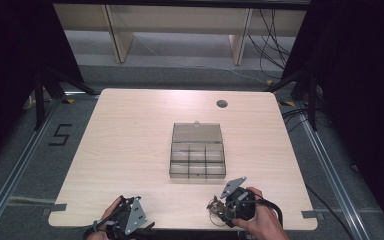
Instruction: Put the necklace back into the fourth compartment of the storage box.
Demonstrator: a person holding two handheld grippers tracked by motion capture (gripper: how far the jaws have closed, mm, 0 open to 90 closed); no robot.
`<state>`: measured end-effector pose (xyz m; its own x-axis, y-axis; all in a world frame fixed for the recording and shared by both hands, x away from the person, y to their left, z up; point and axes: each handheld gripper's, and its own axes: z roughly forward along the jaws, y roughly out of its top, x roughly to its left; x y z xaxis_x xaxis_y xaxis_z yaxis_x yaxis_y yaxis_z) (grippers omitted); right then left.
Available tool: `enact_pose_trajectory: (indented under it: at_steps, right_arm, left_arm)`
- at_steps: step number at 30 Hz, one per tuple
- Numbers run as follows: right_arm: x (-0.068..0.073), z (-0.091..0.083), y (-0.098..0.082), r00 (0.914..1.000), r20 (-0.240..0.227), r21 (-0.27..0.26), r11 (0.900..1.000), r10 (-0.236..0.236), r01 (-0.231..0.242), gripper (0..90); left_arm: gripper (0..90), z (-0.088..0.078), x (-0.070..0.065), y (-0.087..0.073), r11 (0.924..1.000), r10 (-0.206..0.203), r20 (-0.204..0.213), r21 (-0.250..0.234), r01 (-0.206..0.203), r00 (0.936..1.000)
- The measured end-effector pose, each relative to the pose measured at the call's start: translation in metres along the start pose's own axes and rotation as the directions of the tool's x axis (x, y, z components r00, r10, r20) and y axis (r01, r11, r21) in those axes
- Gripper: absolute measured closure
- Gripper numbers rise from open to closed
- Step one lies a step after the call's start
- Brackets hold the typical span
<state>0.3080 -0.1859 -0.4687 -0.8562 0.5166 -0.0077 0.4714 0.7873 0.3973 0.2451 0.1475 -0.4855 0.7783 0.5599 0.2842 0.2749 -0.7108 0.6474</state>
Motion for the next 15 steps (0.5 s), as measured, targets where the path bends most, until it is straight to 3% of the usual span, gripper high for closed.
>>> enact_pose_trajectory:
  at_steps: [2,3,15]
  right_arm:
    - [0.0,0.001,0.001,0.9999,-0.009,0.011,1.0,0.012,-0.012,38.7]
    - [-0.001,0.002,0.002,0.9999,-0.008,0.005,1.0,-0.007,0.007,39.4]
    - [-0.002,0.015,0.009,0.9994,-0.026,0.068,0.997,-0.021,0.023,48.4]
  left_arm:
    - [15.7,0.0,0.0,0.0,1.0,-0.002,0.004,-0.001,0.002,1.0]
    - [15.7,0.0,0.0,0.0,1.0,0.0,0.0,0.0,0.0,1.0]
    - [15.7,-0.001,0.001,0.0,1.0,-0.004,-0.005,-0.002,0.004,1.0]
